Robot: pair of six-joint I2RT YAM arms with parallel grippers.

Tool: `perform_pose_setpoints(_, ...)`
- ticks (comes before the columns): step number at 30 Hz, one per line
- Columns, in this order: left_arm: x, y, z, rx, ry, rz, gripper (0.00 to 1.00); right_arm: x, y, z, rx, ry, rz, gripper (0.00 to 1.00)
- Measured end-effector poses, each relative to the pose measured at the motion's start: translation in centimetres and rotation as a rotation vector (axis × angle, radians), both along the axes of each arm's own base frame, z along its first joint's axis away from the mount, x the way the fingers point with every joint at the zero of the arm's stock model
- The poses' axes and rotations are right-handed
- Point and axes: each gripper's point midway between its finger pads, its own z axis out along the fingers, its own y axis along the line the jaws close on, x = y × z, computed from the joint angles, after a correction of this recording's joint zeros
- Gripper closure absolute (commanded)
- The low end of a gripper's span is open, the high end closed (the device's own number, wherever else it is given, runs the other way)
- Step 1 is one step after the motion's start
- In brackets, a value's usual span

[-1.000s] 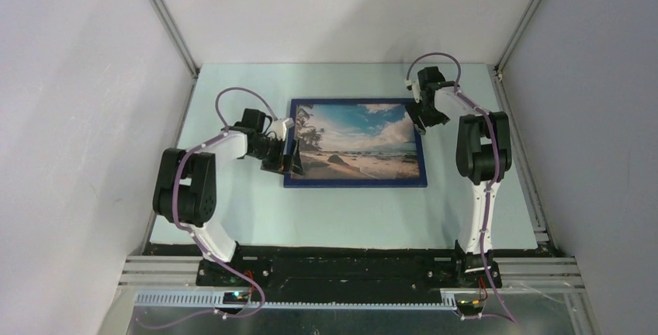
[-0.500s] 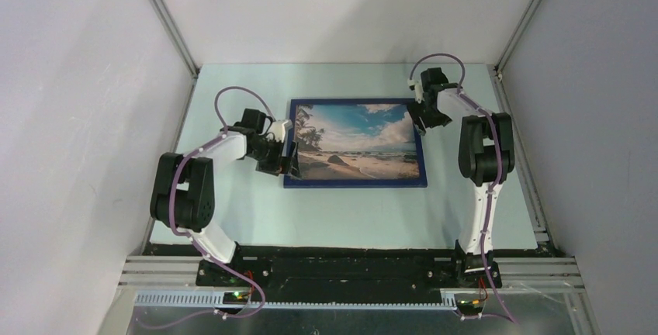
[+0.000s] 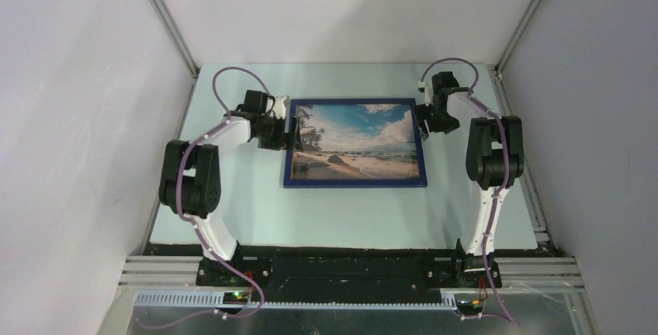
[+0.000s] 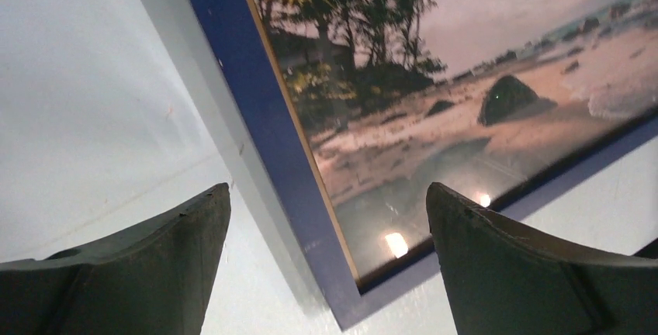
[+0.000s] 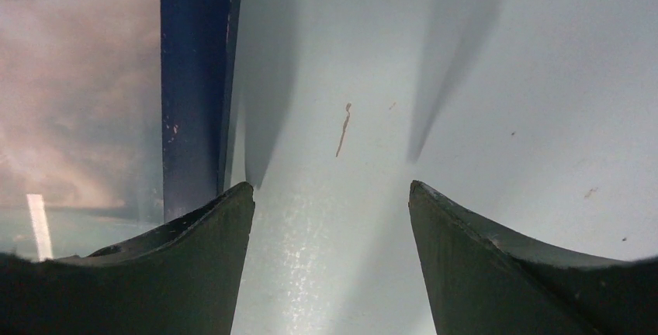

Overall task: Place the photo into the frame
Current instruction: Adjust the photo frame at the center of the board.

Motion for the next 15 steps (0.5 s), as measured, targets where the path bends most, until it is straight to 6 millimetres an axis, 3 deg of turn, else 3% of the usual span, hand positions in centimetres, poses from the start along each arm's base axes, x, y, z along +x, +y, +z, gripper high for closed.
perform_pose_setpoints(6,1.8,-0.6,-2.6,-0.028,0.057,0.066,0.01,-0.8,0.4,-0.5,0.054,0.023,-0.031,0.23)
perform_pose_setpoints(9,2.9,-1.0,-2.1,-0.052,0.035,0.091,0.00,-1.2,0.4,-0.7,0.086,0.032,-0.056,0.23)
perform_pose_setpoints(15,3.2,-1.5,-2.2,-0.070,0.035,0.101,0.01,-1.5,0.3,-0.7,0.147,0.042,-0.091,0.23)
